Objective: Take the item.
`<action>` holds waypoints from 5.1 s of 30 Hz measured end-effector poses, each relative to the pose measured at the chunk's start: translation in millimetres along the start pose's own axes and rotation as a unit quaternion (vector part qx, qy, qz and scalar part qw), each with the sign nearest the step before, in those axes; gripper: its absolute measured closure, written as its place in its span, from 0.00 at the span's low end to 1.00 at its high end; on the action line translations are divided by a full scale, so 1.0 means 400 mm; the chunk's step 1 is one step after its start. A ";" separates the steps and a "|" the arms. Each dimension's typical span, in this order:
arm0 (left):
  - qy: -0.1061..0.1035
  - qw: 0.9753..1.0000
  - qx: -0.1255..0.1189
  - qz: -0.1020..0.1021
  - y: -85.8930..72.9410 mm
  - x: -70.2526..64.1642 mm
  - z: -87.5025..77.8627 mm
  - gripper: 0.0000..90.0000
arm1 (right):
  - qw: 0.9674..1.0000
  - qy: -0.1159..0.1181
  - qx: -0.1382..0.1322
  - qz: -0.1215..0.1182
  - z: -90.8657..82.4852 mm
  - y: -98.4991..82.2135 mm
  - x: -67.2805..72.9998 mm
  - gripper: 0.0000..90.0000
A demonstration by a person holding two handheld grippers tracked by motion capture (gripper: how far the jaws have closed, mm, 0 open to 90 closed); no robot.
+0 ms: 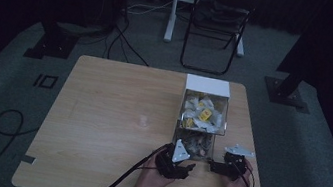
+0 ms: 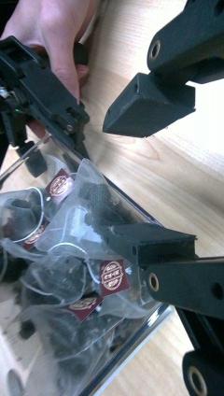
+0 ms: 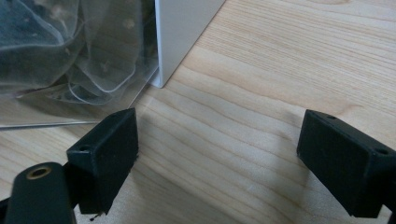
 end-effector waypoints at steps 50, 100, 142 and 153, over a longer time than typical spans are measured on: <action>0.025 0.998 -0.049 -0.006 0.075 0.046 -0.022 0.93 | 1.000 0.000 0.000 0.000 0.000 0.000 0.000 0.14; 0.003 0.997 -0.072 -0.016 0.084 0.089 -0.140 0.93 | 1.000 0.000 0.000 -0.001 0.000 0.000 0.000 0.14; 0.031 0.996 -0.074 -0.044 0.028 0.184 -0.209 0.93 | 1.000 0.000 0.000 -0.001 0.000 0.000 0.000 0.14; 0.039 0.995 -0.074 -0.054 0.019 0.225 -0.228 0.93 | 1.000 0.000 0.000 -0.001 0.000 0.000 0.000 0.14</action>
Point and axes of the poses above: each handheld gripper's, and its own axes: z roughly forward along the jaws, y roughly out of its top, x roughly to its left, the point moved 5 cm from there along z, roughly forward along the jaws, and after that the axes turned 10 degrees about z, right-handed, at the moved point
